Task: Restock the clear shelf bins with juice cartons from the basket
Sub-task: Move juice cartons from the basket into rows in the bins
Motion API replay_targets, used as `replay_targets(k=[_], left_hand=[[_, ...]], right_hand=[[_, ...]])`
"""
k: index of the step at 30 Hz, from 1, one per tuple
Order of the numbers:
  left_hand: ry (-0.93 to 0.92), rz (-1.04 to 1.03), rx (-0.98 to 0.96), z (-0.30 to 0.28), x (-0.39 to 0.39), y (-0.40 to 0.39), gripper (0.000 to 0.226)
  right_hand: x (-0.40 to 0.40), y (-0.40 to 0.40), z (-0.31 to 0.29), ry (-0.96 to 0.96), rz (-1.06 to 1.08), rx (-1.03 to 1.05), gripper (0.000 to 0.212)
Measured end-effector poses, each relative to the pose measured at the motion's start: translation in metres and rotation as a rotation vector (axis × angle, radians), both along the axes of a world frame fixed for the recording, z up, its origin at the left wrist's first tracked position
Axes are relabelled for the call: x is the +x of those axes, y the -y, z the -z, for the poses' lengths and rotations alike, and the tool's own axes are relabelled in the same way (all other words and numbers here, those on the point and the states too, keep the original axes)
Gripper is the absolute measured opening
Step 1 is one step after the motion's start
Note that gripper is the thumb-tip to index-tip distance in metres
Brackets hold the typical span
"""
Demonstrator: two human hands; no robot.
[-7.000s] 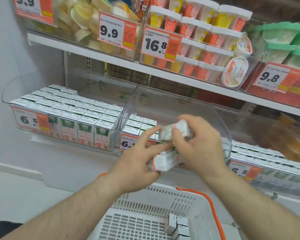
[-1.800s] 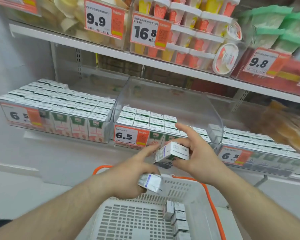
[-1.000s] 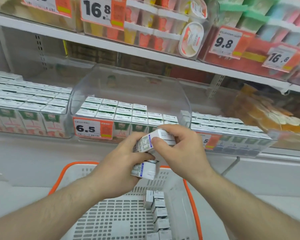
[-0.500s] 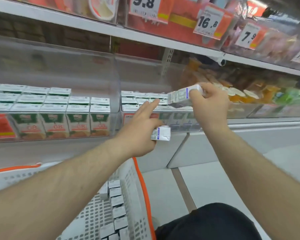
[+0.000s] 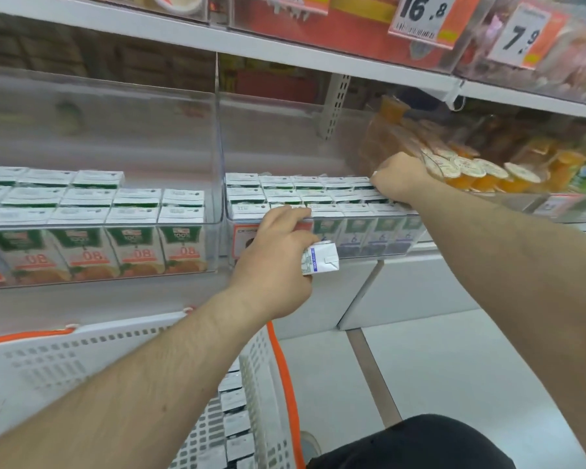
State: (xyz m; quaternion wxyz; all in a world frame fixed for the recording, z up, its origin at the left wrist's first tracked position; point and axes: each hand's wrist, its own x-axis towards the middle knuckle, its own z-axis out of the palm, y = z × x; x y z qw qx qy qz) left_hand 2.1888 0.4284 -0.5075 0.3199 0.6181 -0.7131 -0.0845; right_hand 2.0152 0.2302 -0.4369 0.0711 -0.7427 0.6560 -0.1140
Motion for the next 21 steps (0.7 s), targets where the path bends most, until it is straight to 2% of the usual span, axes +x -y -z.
replay_targets(k=[2, 3, 5, 7, 9, 11, 13, 15, 16, 18, 19, 21], left_hand=[[0.003, 0.003, 0.008, 0.0, 0.001, 0.001, 0.042], [0.004, 0.003, 0.007, 0.0, 0.001, 0.001, 0.043], [-0.002, 0.0, 0.001, 0.0, 0.001, 0.001, 0.045], [-0.025, -0.003, -0.018, 0.0, 0.0, 0.001, 0.045], [-0.033, -0.002, -0.02, 0.001, 0.0, 0.002, 0.046], [-0.043, 0.017, -0.012, 0.0, 0.001, 0.002, 0.048], [-0.109, 0.041, 0.001, -0.004, 0.002, -0.002, 0.048], [-0.261, 0.036, -0.047, -0.008, 0.004, -0.009, 0.047], [-0.354, 0.025, -0.068, -0.011, 0.006, -0.015, 0.045], [-0.572, 0.025, -0.057, -0.017, 0.01, -0.027, 0.04], [-0.704, 0.043, -0.01, -0.019, 0.011, -0.034, 0.036], [-1.007, 0.074, 0.132, -0.026, 0.011, -0.044, 0.03]], right_hand=[[0.003, 0.011, 0.001, -0.024, 0.005, 0.12, 0.028], [0.004, 0.011, 0.0, -0.094, -0.008, 0.159, 0.028], [0.006, 0.008, -0.002, -0.162, -0.03, 0.184, 0.03], [0.01, 0.006, -0.004, -0.107, -0.047, 0.166, 0.03], [0.012, 0.005, -0.004, -0.055, 0.016, 0.171, 0.043], [0.016, -0.001, -0.007, -0.136, 0.037, 0.213, 0.065], [0.018, -0.007, -0.009, -0.273, 0.035, 0.222, 0.075], [0.021, -0.013, -0.01, -0.373, 0.058, 0.116, 0.077], [0.023, -0.02, -0.01, -0.38, 0.018, -0.01, 0.074], [0.031, -0.043, -0.015, -0.216, -0.137, -0.283, 0.062], [0.035, -0.056, -0.018, -0.039, -0.206, -0.319, 0.058], [0.041, -0.077, -0.027, 0.248, -0.286, -0.218, 0.057]])
